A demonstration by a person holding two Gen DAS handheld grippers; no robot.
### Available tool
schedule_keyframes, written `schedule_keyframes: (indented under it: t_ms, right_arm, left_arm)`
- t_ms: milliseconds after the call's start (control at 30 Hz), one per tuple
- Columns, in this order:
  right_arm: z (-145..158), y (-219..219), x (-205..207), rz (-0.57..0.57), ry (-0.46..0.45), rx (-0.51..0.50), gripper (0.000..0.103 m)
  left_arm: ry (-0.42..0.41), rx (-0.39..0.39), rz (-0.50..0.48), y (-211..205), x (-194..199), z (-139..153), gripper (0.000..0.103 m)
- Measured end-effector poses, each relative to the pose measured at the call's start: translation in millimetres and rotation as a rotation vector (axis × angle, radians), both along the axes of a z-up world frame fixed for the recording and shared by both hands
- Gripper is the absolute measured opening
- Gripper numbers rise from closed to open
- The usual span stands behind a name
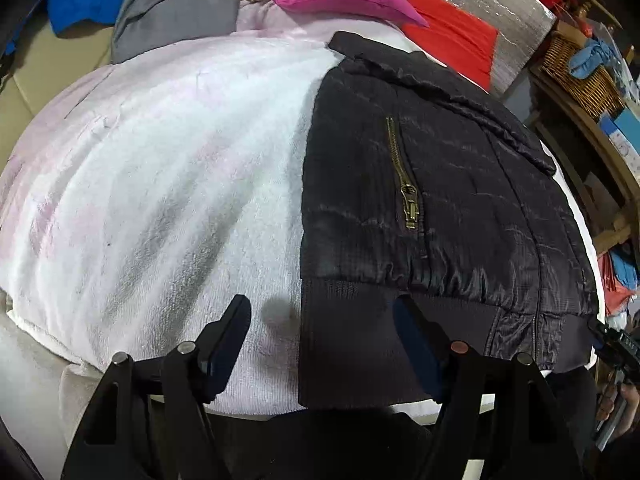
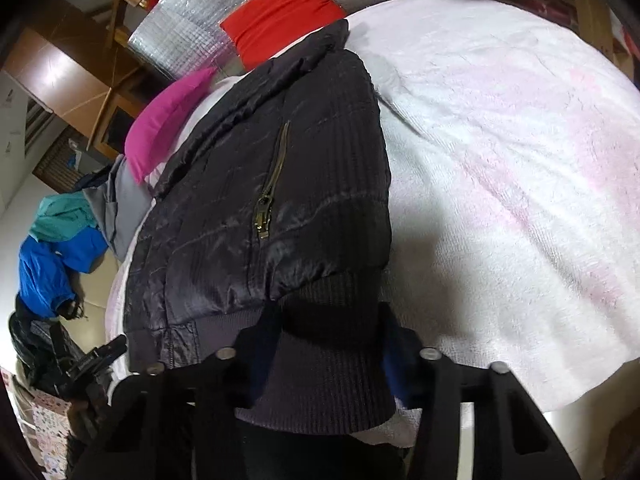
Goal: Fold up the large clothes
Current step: 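Grasp the ribbed jacket hem with both grippers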
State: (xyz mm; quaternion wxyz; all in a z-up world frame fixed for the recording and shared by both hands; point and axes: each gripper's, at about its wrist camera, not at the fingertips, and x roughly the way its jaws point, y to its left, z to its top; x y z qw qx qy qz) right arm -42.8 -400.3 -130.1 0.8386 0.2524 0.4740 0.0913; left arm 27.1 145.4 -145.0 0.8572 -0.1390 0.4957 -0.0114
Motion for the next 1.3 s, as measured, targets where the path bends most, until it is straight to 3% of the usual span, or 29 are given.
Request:
schedule_keyframes:
  t_ms: [67,367,433,500,567,633,767,967,1100,1167,1233,1267,1300]
  right_arm:
    - [0.7,-1.5,0.4,-0.001,0.001,0.008,0.045]
    - [-2.0,0.8,5.5,0.007,0.011,-0.012,0.045]
    - [-0.5,3.4,6.0,0.006,0.019,-0.037,0.034]
    - [5.7,7.4,5.6,0.011,0.019,-0.064,0.017]
    - [15.1,9.6,5.1,0.02,0.009,-0.073,0.01]
    - [27.3,8.8,3.3,0.026,-0.009,-0.058,0.009]
    - [55.4,2.1,-0.6,0.025,-0.067,0.02,0.009]
    - [16.0,-12.1,2.2,-0.004,0.009,0.107,0.015]
    - [2.0,-15.7,-0.2,-0.015,0.011,0.153,0.049]
    - [-0.9,-11.5,1.9,0.007,0.012,0.15,0.053]
    - [-4.9,-7.8,6.3,0.021,0.024,0.147,0.053]
    - [-6.2,-4.0,7.6,0.023,0.029,0.131,0.04]
    - [-6.2,0.6,10.6,0.028,0.038,0.102,0.017]
  left_arm:
    - [0.013,-0.015,-0.01,0.3,2.0,-2.7,0.066]
    - [0.05,-0.032,-0.04,1.1,21.6,-10.9,0.065]
    - [0.042,-0.028,-0.065,-2.4,19.8,-9.5,0.042]
    - [0.038,0.0,-0.083,-9.0,18.3,-7.8,0.027]
    - [0.026,0.004,-0.091,-10.9,16.0,-2.7,0.014]
    - [0.007,-0.031,-0.088,-8.1,13.4,7.0,0.011]
    - [-0.079,-0.083,-0.084,-1.2,2.4,36.4,0.01]
    - [0.006,-0.042,-0.097,-3.3,9.0,6.0,0.015]
    - [0.026,-0.071,-0.085,0.0,10.0,-1.7,0.026]
    - [0.035,-0.094,-0.078,1.2,11.9,-4.1,0.031]
    - [0.047,-0.108,-0.077,-0.4,16.5,-8.5,0.033]
    - [0.046,-0.1,-0.078,-2.6,15.6,-10.5,0.033]
    - [0.042,-0.085,-0.085,-4.6,14.8,-9.8,0.024]
